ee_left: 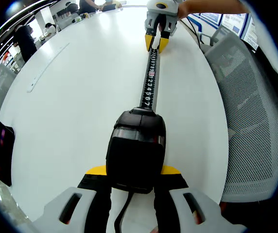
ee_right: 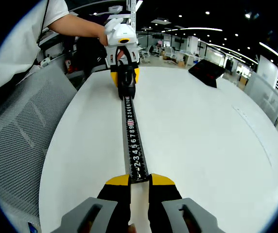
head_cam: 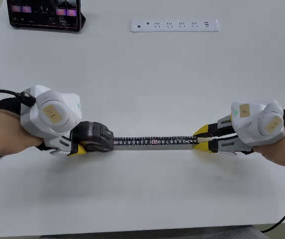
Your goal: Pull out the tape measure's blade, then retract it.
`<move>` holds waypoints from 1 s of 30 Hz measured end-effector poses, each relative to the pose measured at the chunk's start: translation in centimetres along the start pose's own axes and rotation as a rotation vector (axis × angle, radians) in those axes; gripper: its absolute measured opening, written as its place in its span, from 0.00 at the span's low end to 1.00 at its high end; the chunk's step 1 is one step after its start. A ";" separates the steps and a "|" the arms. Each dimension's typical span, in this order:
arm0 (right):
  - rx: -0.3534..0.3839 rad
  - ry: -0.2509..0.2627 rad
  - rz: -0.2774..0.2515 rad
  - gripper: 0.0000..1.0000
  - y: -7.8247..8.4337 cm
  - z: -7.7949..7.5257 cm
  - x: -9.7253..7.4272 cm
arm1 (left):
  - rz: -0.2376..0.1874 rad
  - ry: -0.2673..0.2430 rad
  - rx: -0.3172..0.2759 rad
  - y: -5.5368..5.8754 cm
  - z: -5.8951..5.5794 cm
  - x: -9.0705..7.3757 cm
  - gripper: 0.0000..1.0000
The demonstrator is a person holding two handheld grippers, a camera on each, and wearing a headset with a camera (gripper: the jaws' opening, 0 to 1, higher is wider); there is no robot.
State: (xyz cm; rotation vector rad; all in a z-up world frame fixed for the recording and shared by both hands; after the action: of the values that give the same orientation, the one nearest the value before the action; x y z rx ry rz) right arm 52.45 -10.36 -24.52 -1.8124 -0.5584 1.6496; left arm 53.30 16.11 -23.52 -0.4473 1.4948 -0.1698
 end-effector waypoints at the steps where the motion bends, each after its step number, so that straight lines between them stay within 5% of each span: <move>1: 0.000 0.000 0.001 0.09 0.1 0.0 -0.1 | 0.000 0.000 0.000 0.0 0.0 0.0 0.29; 30: -0.001 0.009 0.042 0.08 2.3 -0.4 -1.9 | 0.000 0.000 0.003 0.0 0.0 0.0 0.29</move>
State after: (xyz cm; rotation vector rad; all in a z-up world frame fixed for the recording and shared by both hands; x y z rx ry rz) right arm 52.39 -13.35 -24.72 -1.8436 -0.5207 1.6684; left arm 53.28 16.08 -23.56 -0.4447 1.4946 -0.1718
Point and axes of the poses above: the centre of the closed fingertips' face, and the gripper's own axes: x roughly forward along the fingers, z roughly to its left, y roughly out of its underside, the point moved 2 cm from there along -x, roughly backward along the fingers, and after that the axes turned 2 degrees about y, right-handed, at the moved point
